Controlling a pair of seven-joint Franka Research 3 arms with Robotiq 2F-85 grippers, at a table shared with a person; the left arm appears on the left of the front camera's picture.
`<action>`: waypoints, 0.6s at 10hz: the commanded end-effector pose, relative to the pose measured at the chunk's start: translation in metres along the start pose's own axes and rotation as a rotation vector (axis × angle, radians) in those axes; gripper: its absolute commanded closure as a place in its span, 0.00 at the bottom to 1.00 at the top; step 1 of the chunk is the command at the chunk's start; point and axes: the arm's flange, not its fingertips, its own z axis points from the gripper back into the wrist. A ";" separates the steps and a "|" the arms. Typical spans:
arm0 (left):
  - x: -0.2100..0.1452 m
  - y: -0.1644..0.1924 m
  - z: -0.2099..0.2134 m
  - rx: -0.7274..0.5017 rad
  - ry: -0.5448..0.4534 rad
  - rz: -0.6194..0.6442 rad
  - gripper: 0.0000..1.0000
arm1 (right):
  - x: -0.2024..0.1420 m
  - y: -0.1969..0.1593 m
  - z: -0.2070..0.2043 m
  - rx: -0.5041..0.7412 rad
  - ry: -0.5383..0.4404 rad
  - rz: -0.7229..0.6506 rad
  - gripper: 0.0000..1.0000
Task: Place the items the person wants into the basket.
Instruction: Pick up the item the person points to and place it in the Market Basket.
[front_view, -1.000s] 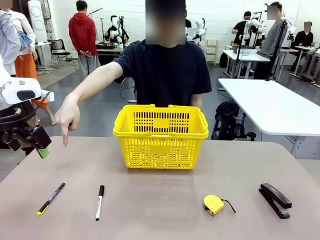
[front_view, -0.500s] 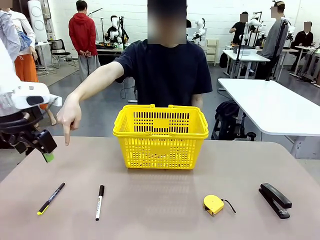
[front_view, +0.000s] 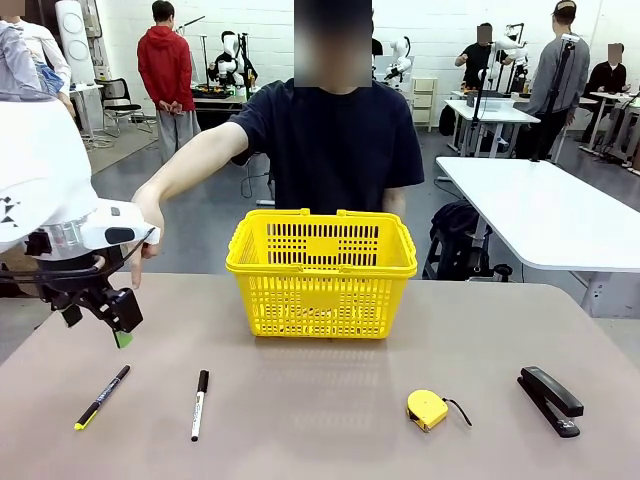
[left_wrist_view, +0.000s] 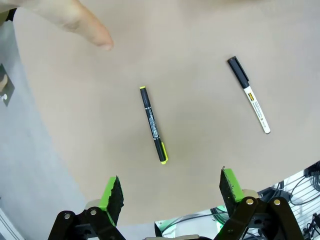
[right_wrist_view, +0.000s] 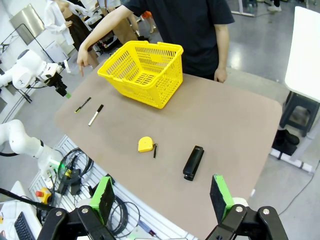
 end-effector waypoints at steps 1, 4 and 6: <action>-0.056 -0.004 -0.063 0.000 -0.017 0.041 0.00 | 0.001 -0.001 -0.004 0.005 -0.019 0.004 0.00; -0.062 0.005 -0.089 -0.080 -0.014 0.039 0.00 | 0.001 -0.001 -0.004 0.005 -0.019 0.004 0.00; -0.072 0.013 -0.106 -0.069 0.013 0.049 0.00 | 0.001 -0.001 -0.004 0.005 -0.019 0.004 0.00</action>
